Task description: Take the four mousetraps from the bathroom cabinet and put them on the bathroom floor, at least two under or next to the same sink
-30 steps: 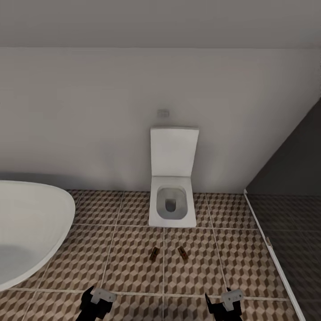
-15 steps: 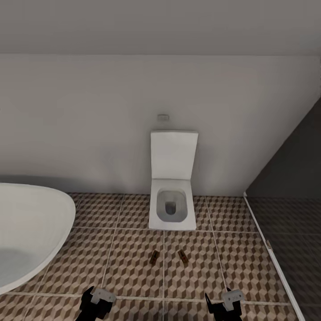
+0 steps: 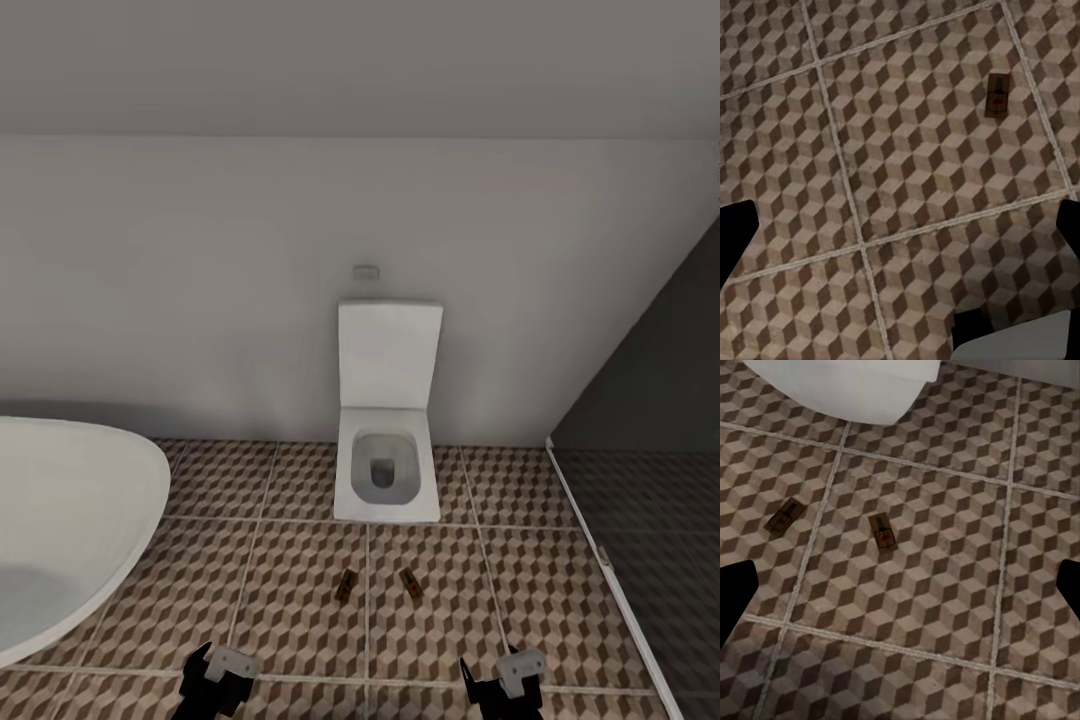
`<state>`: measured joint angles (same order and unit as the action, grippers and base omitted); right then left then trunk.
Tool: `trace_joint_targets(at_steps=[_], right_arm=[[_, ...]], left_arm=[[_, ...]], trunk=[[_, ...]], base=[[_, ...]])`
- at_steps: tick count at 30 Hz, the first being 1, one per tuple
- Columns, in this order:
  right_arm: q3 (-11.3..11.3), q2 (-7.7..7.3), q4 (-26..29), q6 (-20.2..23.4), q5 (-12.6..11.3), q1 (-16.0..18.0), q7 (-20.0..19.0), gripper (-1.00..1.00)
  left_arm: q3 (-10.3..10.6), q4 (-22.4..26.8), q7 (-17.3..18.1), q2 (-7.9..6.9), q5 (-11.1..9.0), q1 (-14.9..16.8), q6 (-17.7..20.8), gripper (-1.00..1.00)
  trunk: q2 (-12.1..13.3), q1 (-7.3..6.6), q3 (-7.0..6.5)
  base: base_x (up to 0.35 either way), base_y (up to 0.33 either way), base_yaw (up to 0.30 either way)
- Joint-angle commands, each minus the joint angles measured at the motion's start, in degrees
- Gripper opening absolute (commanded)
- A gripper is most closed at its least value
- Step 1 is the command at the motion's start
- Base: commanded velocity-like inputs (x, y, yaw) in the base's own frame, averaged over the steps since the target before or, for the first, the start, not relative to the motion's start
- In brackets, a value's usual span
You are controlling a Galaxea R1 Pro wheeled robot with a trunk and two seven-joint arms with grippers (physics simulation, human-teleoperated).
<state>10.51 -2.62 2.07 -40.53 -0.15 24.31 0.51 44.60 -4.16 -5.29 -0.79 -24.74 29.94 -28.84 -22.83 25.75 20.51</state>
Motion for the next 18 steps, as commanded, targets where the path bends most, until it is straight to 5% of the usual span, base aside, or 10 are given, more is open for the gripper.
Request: trace_joint_targets(at_steps=[1, 18], right_arm=[[0.2, -0.01, 0.0, -0.2, 0.0, 0.0, 0.1, 1.0], [0.2, -0.01, 0.0, -0.1, 0.0, 0.0, 0.4, 1.0]], left_arm=[[0.5, -0.1, -0.2, 0.05, -0.2, 0.0, -0.3, 1.0], [0.5, -0.2, -0.2, 0.09, -0.2, 0.0, -0.3, 1.0]], trunk=[[-0.1, 0.03, -0.01], [-0.1, 0.03, -1.56]], base=[[0.0, 0.0, 0.0], [0.0, 0.0, 0.0]])
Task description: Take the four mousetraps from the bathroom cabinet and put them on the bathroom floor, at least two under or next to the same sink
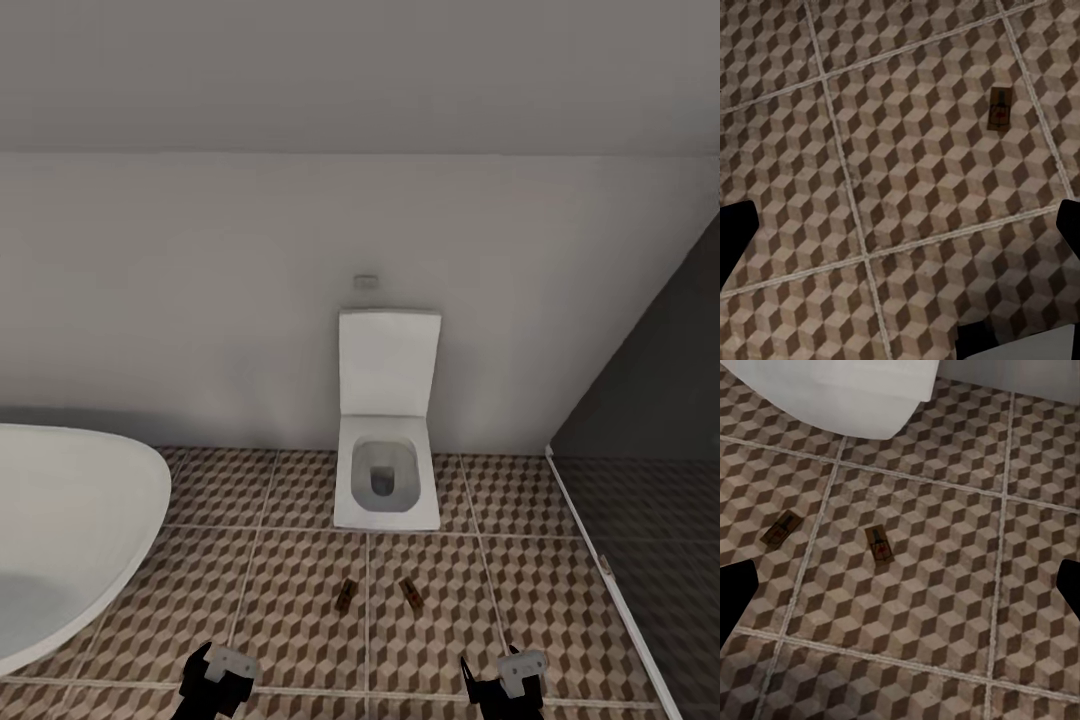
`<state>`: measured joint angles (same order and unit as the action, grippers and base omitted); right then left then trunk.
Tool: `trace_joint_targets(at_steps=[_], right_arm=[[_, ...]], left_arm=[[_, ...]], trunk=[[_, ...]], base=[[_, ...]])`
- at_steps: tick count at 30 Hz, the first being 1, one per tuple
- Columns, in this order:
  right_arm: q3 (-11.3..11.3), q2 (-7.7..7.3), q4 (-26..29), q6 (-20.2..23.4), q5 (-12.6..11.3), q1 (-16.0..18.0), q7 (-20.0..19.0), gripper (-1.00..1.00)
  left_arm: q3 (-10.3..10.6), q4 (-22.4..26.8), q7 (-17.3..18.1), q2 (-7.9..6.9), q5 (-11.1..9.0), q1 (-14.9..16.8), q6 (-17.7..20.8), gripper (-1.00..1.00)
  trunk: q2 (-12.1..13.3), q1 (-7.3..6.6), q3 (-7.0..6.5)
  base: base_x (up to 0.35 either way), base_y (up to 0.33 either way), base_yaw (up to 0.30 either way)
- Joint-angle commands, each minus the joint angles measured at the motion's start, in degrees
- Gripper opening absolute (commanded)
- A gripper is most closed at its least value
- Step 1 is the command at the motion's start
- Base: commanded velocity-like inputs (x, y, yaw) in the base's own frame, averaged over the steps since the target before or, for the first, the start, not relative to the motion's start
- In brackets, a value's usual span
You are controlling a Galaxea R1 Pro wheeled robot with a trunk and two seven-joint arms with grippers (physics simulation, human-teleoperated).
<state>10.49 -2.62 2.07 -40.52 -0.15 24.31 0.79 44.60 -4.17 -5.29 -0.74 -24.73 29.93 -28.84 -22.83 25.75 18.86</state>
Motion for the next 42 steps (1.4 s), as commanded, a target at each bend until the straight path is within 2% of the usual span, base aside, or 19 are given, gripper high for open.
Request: trace_joint_targets(at_steps=[1, 42], right_arm=[[0.2, -0.01, -0.1, -0.2, 0.0, 0.0, 0.1, 1.0], [0.3, 0.14, -0.7, -0.1, 0.0, 0.0, 0.1, 1.0]], left_arm=[[0.5, -0.1, -0.2, 0.04, -0.2, 0.0, -0.3, 1.0], [0.5, -0.2, -0.2, 0.06, -0.2, 0.0, -0.2, 1.0]], trunk=[[-0.1, 0.03, 0.0], [-0.1, 0.03, -3.76]], base=[[0.0, 0.0, 0.0], [0.0, 0.0, 0.0]])
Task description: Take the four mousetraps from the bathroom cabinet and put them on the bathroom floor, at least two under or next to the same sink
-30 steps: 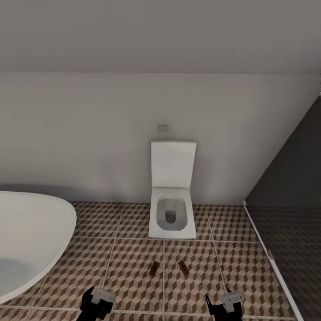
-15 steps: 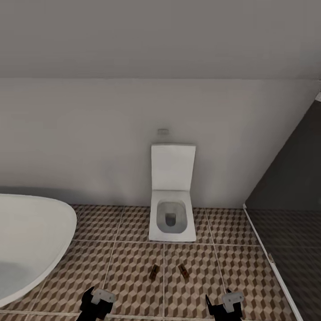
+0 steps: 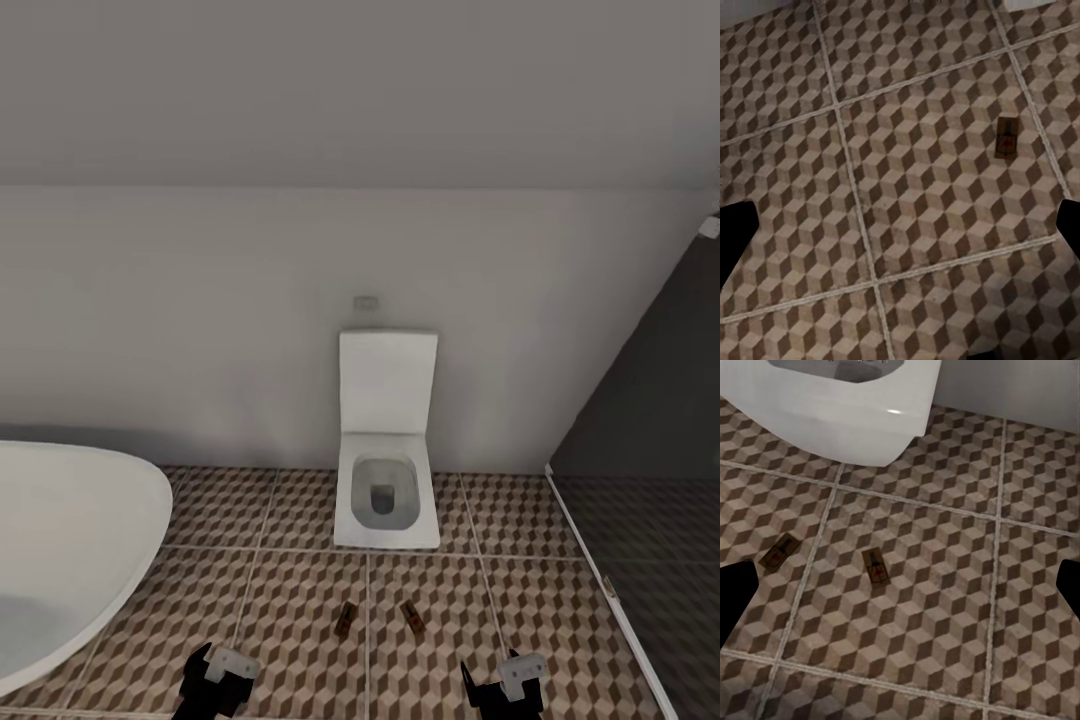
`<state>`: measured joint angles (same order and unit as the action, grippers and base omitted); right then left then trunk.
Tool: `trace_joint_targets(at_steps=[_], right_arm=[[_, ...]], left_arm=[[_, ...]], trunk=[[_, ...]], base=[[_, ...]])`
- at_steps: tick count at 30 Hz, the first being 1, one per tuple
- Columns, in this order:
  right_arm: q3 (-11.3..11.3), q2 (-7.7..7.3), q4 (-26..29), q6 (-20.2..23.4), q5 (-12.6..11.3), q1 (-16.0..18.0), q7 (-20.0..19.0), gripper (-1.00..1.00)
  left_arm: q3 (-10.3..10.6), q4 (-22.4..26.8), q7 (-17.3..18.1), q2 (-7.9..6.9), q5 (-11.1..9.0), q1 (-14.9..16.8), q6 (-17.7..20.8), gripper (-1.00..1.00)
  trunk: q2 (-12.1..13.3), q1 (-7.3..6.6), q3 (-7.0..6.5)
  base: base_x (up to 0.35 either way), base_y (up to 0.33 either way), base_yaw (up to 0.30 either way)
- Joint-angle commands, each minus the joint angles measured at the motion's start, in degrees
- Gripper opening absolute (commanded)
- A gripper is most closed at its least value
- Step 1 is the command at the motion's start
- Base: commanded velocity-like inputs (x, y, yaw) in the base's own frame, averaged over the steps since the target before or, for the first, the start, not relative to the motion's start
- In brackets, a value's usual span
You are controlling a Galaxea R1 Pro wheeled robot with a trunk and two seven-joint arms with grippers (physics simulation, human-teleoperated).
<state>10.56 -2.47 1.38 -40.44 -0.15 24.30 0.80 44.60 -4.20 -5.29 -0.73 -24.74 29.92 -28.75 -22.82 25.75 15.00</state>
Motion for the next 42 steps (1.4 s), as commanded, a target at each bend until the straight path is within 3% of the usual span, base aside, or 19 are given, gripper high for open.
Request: trace_joint_targets(at_steps=[1, 42], right_arm=[[0.2, 0.0, 0.0, -0.2, 0.0, 0.0, 0.1, 1.0], [0.3, 0.01, -0.1, -0.2, 0.0, 0.0, 0.1, 1.0]], left_arm=[[0.5, -0.1, -0.2, 0.07, -0.2, 0.1, -0.3, 1.0], [0.5, -0.1, -0.2, 0.07, -0.2, 0.1, -0.2, 1.0]], trunk=[[-0.1, 0.03, 0.0], [-0.1, 0.03, -3.75]], base=[[0.0, 0.0, 0.0], [0.0, 0.0, 0.0]])
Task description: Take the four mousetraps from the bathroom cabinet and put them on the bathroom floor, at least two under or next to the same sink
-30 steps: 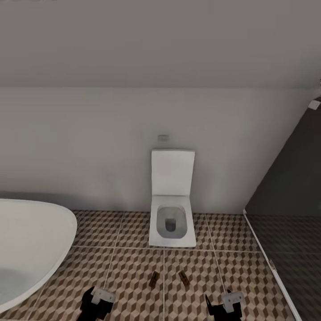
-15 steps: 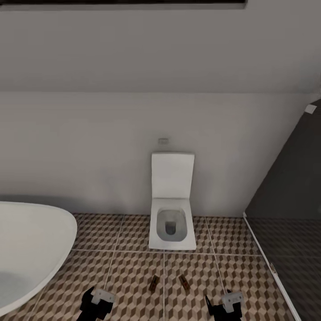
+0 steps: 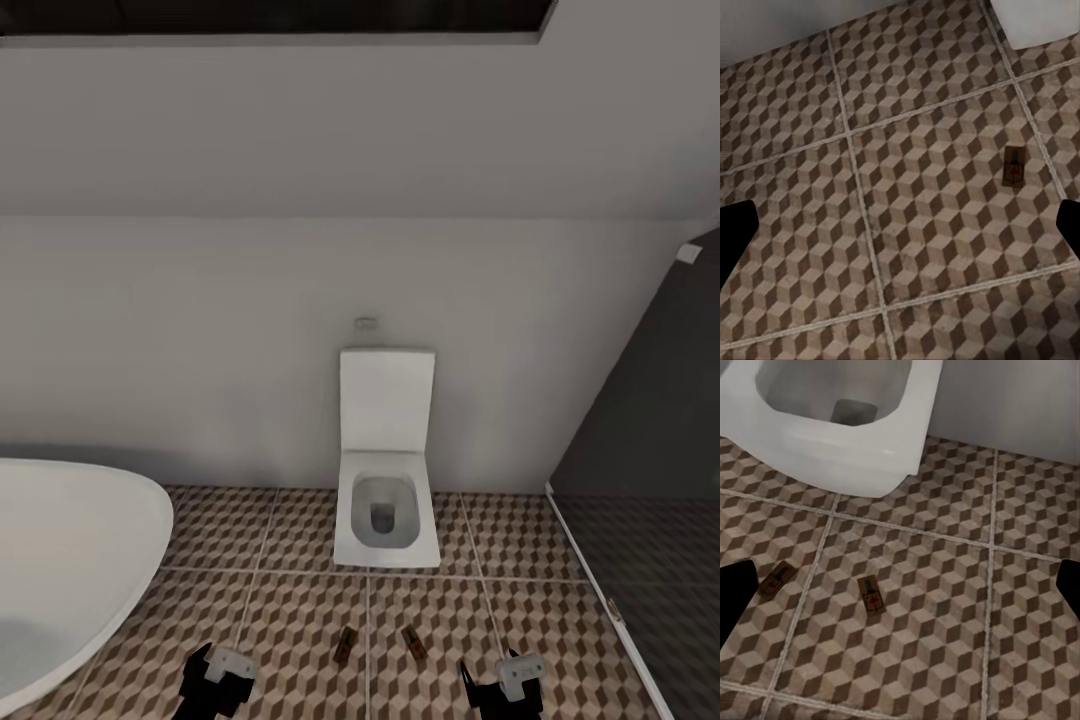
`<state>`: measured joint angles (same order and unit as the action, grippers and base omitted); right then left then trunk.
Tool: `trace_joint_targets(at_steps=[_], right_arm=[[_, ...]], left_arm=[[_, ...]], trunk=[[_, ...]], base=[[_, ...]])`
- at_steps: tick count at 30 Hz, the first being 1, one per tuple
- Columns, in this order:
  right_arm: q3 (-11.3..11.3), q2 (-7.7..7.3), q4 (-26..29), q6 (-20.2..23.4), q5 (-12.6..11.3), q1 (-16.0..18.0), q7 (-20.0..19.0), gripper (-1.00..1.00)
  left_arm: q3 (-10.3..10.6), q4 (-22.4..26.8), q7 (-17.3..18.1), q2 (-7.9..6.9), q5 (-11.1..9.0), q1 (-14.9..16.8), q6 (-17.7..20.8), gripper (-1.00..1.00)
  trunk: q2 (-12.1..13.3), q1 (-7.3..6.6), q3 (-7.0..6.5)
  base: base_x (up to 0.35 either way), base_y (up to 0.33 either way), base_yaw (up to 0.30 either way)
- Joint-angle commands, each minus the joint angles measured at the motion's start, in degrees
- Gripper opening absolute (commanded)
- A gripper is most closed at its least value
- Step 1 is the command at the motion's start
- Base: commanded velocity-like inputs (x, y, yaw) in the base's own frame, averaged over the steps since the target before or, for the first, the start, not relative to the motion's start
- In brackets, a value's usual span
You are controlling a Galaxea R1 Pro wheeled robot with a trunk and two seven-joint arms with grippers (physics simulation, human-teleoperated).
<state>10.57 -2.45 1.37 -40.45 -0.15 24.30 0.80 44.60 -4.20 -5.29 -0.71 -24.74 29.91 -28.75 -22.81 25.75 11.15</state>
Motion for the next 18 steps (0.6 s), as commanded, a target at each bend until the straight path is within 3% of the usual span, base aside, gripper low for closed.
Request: trace_joint_targets(at_steps=[1, 18], right_arm=[[0.2, -0.01, 0.0, -0.2, 0.0, 0.0, 0.1, 1.0], [0.2, -0.01, 0.0, -0.2, 0.0, 0.0, 0.1, 1.0]], left_arm=[[0.5, -0.1, -0.2, 0.05, -0.2, 0.1, -0.3, 1.0], [0.5, -0.1, -0.2, 0.06, -0.2, 0.1, -0.3, 1.0]], trunk=[[-0.1, 0.03, 0.01], [-0.1, 0.03, -1.54]], base=[[0.0, 0.0, 0.0], [0.0, 0.0, 0.0]])
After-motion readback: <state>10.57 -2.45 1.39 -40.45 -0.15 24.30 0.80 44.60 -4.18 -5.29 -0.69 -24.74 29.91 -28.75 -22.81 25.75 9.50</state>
